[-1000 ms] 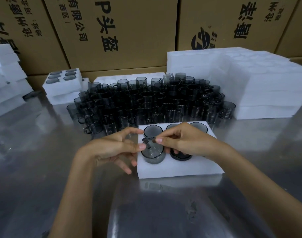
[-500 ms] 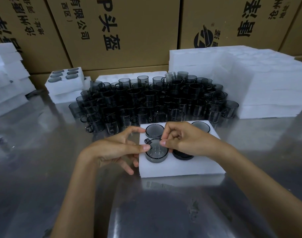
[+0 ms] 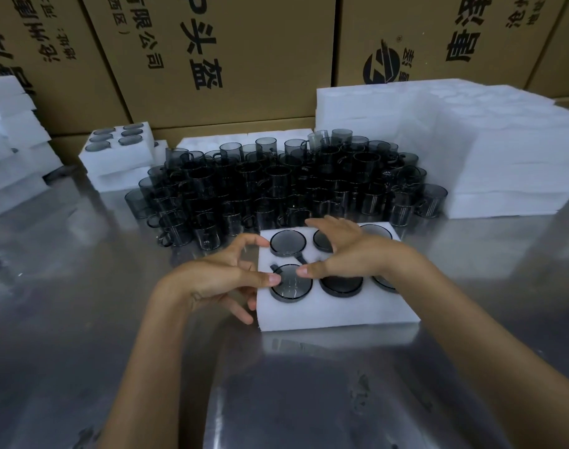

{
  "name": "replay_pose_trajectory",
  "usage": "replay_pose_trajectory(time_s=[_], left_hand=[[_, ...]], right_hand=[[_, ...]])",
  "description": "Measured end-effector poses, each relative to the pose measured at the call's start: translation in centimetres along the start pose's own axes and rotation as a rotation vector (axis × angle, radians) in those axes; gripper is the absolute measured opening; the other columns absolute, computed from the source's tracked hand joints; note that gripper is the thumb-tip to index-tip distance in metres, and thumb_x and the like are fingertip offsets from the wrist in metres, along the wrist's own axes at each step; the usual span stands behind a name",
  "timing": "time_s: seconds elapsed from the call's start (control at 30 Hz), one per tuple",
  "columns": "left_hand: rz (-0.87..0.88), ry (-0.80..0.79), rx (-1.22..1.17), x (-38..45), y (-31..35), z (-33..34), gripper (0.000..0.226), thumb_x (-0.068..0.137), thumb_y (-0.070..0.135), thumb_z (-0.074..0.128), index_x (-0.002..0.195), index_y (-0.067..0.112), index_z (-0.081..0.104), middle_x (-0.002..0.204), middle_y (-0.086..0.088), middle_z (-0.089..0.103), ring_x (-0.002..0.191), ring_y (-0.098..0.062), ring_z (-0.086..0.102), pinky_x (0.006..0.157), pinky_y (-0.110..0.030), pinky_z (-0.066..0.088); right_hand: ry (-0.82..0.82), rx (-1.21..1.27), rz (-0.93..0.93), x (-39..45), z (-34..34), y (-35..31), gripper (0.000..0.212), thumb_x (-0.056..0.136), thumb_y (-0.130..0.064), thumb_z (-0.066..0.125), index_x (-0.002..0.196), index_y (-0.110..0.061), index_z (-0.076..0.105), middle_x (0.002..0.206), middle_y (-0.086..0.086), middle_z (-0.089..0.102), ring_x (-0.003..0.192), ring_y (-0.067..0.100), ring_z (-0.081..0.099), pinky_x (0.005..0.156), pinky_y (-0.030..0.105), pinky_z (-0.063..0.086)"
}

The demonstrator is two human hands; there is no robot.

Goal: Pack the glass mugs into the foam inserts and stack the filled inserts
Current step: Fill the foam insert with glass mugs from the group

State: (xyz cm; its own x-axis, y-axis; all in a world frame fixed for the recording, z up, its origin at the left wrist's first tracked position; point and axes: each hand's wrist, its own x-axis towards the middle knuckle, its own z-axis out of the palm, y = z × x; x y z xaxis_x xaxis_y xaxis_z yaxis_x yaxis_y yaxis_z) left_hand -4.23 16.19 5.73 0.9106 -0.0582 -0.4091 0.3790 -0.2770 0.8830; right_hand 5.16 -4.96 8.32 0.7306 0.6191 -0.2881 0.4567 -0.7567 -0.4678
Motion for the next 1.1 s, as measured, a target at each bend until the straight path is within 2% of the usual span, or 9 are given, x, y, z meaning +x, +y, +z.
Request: replay_pose_trajectory(time_s=[0.07,0.17,0.37,0.57,0.77,0.83,0.9,0.97,1.1], left_hand=[[-0.01,0.02,0.019,0.0,0.2,0.2,0.082,0.061,0.036,0.086,0.128,0.037,0.04,0.105,-0.012,0.074,0.077,-0.026,0.068,0.058,-0.036,0.059],[-0.02,0.032,0.033,-0.1,0.4,0.1,0.079,0.062,0.034,0.085,0.127,0.036,0.041,0.102,-0.011,0.075,0.076,-0.025,0.069,0.058,-0.036,0.06],[-0.031,0.066,0.061,-0.1,0.7,0.4,0.063,0.082,0.021,0.079,0.129,0.033,0.039,0.099,-0.012,0.073,0.075,-0.026,0.068,0.056,-0.037,0.059],[-0.078,0.161,0.127,-0.2,1.3,1.1,0.057,0.083,0.017,0.078,0.126,0.034,0.043,0.111,-0.023,0.07,0.072,-0.026,0.07,0.057,-0.037,0.06],[-0.107,0.302,0.191,0.1,1.3,2.1,0.064,0.08,0.022,0.079,0.127,0.016,0.035,0.084,-0.014,0.072,0.058,-0.022,0.072,0.05,-0.033,0.058],[-0.172,0.296,0.23,-0.1,1.4,2.2,0.057,0.08,0.034,0.078,0.118,0.007,0.044,0.077,-0.014,0.073,0.059,-0.027,0.073,0.049,-0.034,0.058],[-0.19,0.206,0.296,-0.3,1.4,2.6,0.037,0.085,0.041,0.07,0.104,0.011,0.06,0.069,-0.01,0.074,0.063,-0.027,0.074,0.05,-0.032,0.058],[-0.14,0.166,0.319,-0.3,1.3,2.9,0.02,0.089,0.039,0.066,0.101,0.024,0.062,0.076,-0.006,0.076,0.062,-0.022,0.074,0.051,-0.029,0.057],[-0.013,0.225,0.269,-0.1,1.1,3.1,0.019,0.09,0.031,0.065,0.107,0.025,0.056,0.094,-0.001,0.069,0.061,-0.007,0.072,0.051,-0.021,0.055]], right_hand=[[-0.067,-0.03,0.064,0.4,-0.7,-0.1,0.107,0.08,-0.063,0.07,0.159,-0.037,0.002,0.167,-0.007,-0.011,0.153,0.019,-0.014,0.122,0.046,0.006],[-0.09,-0.077,0.058,0.5,-0.9,-0.1,0.107,0.079,-0.068,0.066,0.159,-0.036,0.002,0.168,-0.007,-0.009,0.154,0.019,-0.013,0.122,0.046,0.005],[-0.029,-0.003,0.036,0.5,0.3,1.2,0.104,0.078,-0.073,0.064,0.158,-0.04,0.005,0.167,-0.013,-0.009,0.152,0.011,-0.017,0.124,0.047,0.0],[0.109,0.028,-0.005,0.1,1.9,2.6,0.098,0.072,-0.085,0.056,0.154,-0.05,0.015,0.165,-0.02,-0.001,0.151,0.004,-0.012,0.122,0.049,-0.002],[0.194,0.04,0.021,0.4,2.6,2.7,0.095,0.071,-0.085,0.057,0.152,-0.05,0.022,0.165,-0.022,0.006,0.152,0.002,-0.006,0.119,0.044,0.0],[0.236,0.037,0.019,0.5,3.0,2.6,0.093,0.072,-0.084,0.055,0.152,-0.049,0.023,0.164,-0.023,0.007,0.152,0.003,-0.004,0.119,0.044,0.0],[0.295,0.012,-0.003,0.4,3.5,2.7,0.091,0.074,-0.085,0.052,0.152,-0.048,0.024,0.165,-0.021,0.01,0.152,0.005,-0.001,0.119,0.046,0.001],[0.349,-0.01,-0.03,0.3,4.0,2.8,0.089,0.076,-0.085,0.05,0.152,-0.045,0.027,0.165,-0.018,0.013,0.152,0.007,0.002,0.119,0.047,0.003],[0.49,0.057,-0.083,-0.1,4.6,2.7,0.072,0.083,-0.078,0.049,0.145,-0.04,0.043,0.161,-0.012,0.028,0.151,0.012,0.014,0.117,0.046,0.01]])
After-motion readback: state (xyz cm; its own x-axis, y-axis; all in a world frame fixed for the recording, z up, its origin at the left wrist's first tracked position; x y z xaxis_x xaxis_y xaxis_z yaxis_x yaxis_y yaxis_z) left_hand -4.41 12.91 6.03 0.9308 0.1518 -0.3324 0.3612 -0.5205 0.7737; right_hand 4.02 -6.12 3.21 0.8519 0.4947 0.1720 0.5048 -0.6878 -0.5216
